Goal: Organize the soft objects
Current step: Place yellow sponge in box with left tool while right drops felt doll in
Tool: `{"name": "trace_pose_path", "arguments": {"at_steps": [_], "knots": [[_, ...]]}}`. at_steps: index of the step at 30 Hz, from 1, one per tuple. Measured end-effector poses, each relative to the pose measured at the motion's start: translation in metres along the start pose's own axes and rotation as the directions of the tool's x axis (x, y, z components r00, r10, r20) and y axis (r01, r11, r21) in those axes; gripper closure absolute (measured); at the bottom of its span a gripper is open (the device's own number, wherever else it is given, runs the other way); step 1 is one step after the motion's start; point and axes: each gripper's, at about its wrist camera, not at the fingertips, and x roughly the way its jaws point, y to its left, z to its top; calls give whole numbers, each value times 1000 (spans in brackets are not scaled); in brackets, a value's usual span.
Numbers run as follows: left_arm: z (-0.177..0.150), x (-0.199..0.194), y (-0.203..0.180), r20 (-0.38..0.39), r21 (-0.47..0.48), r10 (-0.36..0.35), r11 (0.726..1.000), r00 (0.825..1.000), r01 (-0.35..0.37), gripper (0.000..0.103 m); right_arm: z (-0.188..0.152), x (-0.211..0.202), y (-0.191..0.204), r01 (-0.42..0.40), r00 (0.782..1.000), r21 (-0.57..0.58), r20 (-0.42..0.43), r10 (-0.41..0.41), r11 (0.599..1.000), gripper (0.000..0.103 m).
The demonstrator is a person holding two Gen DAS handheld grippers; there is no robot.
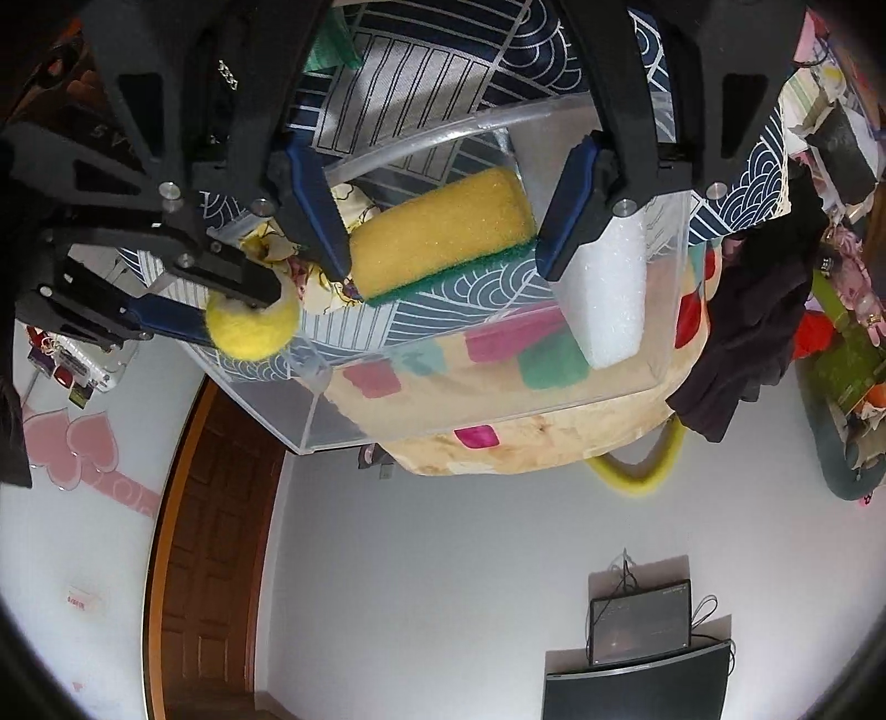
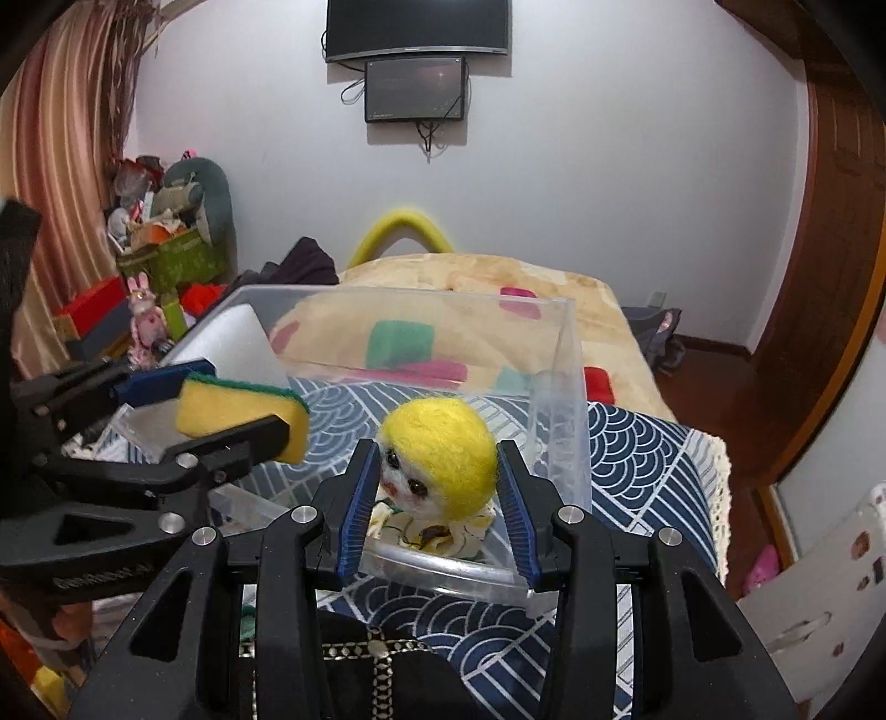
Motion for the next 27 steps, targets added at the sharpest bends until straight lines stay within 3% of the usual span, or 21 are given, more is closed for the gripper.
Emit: {"name": "trace_pose_path", "arguments": {"at_steps": [4,8,14,21,27], "knots": [[-1,-2,3,-1,-10,-3,1000,1000,3,28,1,-1,-4,5,1000,7,-10,-5,1000,55],[0,-8,8,1,-33,-18,999,1000,18,17,3,-7,-7,-5,1000,16,-1,5,1000,46],[-1,-29,15,32,-49,-11,999,999,13,5,5,-25,-8,-10,999,17,51,9,1000,28],[-10,-62,16,74,-39,21,999,997,-18,2,4,-56,-4,-3,992,-4,128,4,1000,22],[-28,-75,15,67,-24,20,1000,998,-18,1,-7,-71,1,8,988,-26,155,-4,1000,21]]}}
